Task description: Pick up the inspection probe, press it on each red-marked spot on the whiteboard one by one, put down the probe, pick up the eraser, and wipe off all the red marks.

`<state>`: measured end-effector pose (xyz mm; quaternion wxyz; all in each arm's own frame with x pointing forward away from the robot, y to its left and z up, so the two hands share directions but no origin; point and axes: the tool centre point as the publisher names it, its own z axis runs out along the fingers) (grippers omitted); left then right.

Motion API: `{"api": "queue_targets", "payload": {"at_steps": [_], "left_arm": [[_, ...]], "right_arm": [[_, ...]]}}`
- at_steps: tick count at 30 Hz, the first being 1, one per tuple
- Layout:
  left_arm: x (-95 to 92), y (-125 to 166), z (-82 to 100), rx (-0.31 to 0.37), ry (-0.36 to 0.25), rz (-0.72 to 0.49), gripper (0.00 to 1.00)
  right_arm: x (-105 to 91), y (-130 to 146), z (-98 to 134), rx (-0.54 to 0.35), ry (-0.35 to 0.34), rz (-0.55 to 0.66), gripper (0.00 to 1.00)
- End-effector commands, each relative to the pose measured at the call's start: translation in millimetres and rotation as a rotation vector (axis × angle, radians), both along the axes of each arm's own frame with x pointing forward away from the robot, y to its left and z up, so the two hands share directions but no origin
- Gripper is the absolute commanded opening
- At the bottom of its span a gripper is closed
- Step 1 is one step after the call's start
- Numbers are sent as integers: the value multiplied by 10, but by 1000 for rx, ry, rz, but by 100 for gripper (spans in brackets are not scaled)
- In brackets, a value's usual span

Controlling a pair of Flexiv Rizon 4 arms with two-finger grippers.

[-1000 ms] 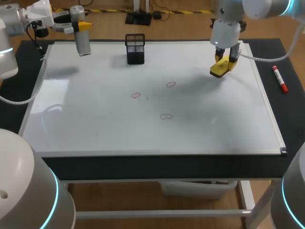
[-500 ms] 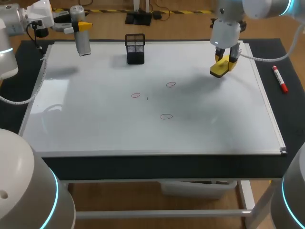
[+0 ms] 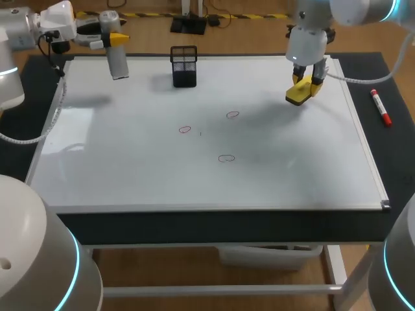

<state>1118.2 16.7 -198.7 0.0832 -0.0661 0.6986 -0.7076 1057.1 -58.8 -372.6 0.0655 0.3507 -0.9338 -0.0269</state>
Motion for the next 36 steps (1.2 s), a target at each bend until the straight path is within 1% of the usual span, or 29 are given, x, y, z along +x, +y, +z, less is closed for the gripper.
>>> {"api": "queue_targets", "payload": {"at_steps": [1,7,9,11,13,16,21,24,26,28,34,36], "left_arm": [[-169,-109,11,0,1,-7,0],[-435,-370,18,2,18,-70,0],[-505,-456,17,-12,33,-91,0],[-571,-537,4,-7,36,-111,0],[-619,-585,-4,-20,45,-121,0],[-720,-699,-28,-19,61,-146,0],[-892,-836,-61,-36,83,-174,0],[-980,-909,-94,-24,94,-190,0],[-1044,-940,-116,-42,110,-199,0],[-1111,-978,-143,-45,119,-211,0],[-1245,-1100,-239,-56,138,-257,0],[-1276,-1137,-269,-58,132,-268,0]], "right_arm": [[14,-3,15,-4,3,2,0],[14,-3,15,-4,3,2,0],[14,-3,15,-4,3,2,0],[14,-3,15,-4,3,2,0],[14,-3,15,-4,3,2,0],[14,-3,15,-4,3,2,0],[14,-3,15,-4,3,2,0],[14,-3,15,-4,3,2,0],[14,-3,15,-4,3,2,0],[14,-3,15,-4,3,2,0],[14,-3,15,-4,3,2,0],[14,-3,15,-4,3,2,0]]}}
